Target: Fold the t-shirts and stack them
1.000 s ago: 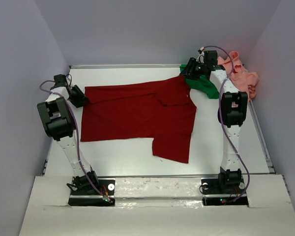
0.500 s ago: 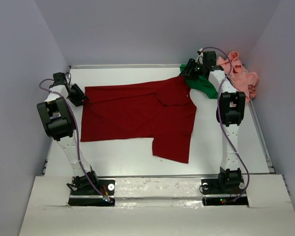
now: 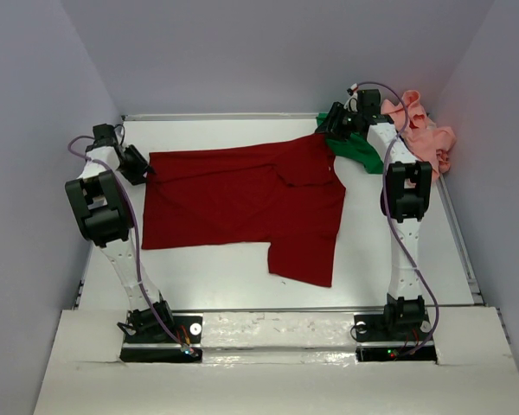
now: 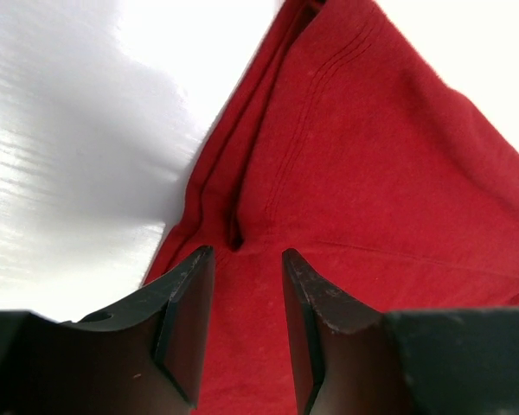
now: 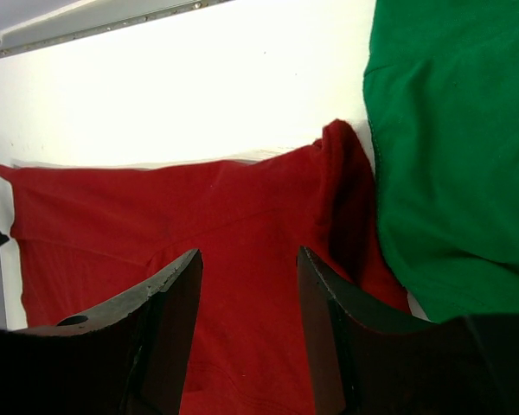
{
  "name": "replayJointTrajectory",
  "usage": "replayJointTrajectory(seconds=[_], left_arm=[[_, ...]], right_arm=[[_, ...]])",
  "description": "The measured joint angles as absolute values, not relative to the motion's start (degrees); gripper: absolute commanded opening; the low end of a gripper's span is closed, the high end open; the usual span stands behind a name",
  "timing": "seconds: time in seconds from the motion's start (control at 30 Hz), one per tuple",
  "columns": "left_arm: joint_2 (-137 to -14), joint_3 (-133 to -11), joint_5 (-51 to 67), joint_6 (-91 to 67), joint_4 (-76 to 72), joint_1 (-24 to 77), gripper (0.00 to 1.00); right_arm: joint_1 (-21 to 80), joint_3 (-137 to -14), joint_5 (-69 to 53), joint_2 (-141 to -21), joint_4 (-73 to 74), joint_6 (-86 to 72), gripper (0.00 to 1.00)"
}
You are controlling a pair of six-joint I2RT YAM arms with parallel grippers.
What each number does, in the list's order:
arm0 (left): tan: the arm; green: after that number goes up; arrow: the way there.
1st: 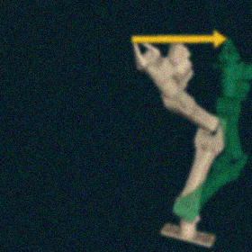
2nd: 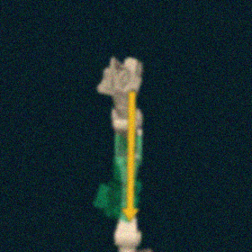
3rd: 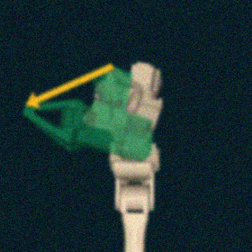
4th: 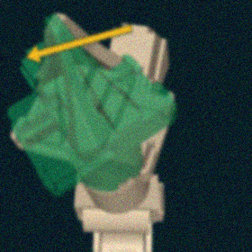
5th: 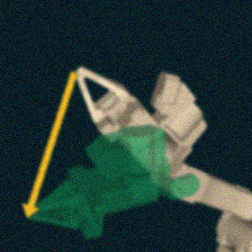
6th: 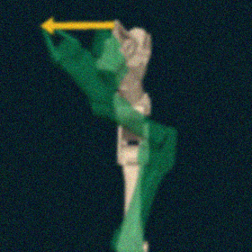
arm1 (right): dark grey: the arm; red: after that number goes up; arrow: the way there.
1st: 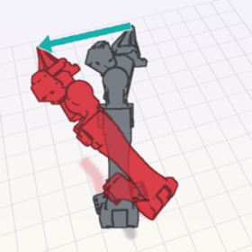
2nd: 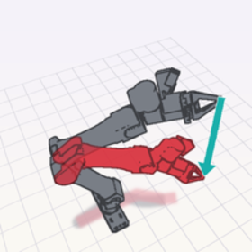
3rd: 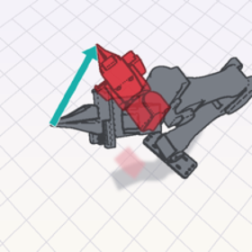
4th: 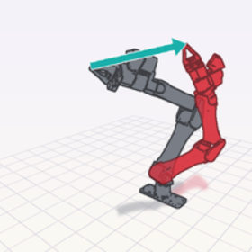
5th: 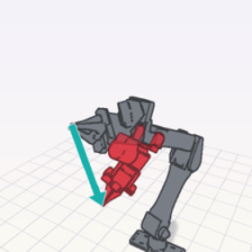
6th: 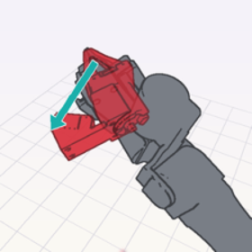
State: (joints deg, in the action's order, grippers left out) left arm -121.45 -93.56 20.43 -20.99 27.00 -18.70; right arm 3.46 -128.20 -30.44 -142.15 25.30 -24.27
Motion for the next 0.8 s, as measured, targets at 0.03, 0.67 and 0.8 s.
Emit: replayJointTrajectory(seconds=[0.03, 0.67, 0.8], left_arm=[[-121.58, -93.95, 20.36, -21.08, 27.05, -18.55, 0.47], [-124.97, -96.47, 18.17, -21.61, 28.03, -15.38, 0.47], [-124.97, -96.53, 16.62, -21.58, 28.93, -15.38, 0.47]], right_arm=[[3.46, -128.2, -30.44, -142.15, 25.3, -24.29, 0.54], [3.46, -129.38, -30.44, -143.57, 25.41, -24.49, 0.54], [3.46, -130.15, -30.44, -144.31, 25.43, -24.51, 0.54]])
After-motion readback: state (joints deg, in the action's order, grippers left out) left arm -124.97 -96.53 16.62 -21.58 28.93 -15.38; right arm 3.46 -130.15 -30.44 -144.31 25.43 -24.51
